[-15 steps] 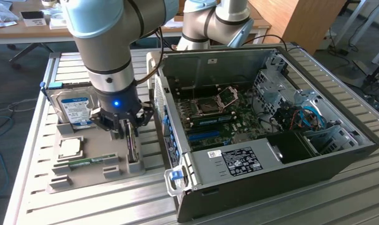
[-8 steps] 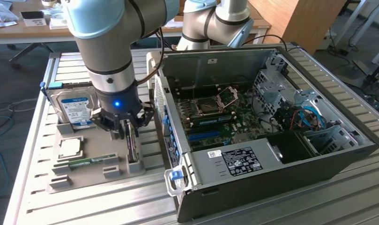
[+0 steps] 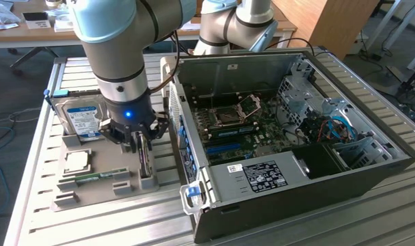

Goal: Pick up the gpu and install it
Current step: 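Pick up the gpu and move the gpu toward the slot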

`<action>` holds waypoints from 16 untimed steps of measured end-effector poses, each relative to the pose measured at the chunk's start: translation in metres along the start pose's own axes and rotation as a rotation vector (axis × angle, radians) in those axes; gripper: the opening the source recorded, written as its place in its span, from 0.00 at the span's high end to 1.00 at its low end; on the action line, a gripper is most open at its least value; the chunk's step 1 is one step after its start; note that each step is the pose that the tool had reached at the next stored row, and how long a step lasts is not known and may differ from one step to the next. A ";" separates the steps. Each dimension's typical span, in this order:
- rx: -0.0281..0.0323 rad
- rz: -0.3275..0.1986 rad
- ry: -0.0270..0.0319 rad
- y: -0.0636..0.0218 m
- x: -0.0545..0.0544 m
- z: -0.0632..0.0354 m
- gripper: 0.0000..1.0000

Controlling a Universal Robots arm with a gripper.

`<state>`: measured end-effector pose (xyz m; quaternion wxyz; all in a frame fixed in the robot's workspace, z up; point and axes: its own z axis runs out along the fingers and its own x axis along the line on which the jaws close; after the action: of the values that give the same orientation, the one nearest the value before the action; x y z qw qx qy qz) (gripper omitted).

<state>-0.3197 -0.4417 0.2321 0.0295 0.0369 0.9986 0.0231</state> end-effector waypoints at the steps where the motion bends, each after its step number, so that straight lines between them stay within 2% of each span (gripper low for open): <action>1: 0.0000 0.000 0.0000 0.0000 0.000 0.0003 0.58; 16: -0.0001 0.000 -0.0002 0.0000 0.000 0.0010 0.58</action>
<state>-0.3200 -0.4416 0.2310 0.0296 0.0370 0.9986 0.0231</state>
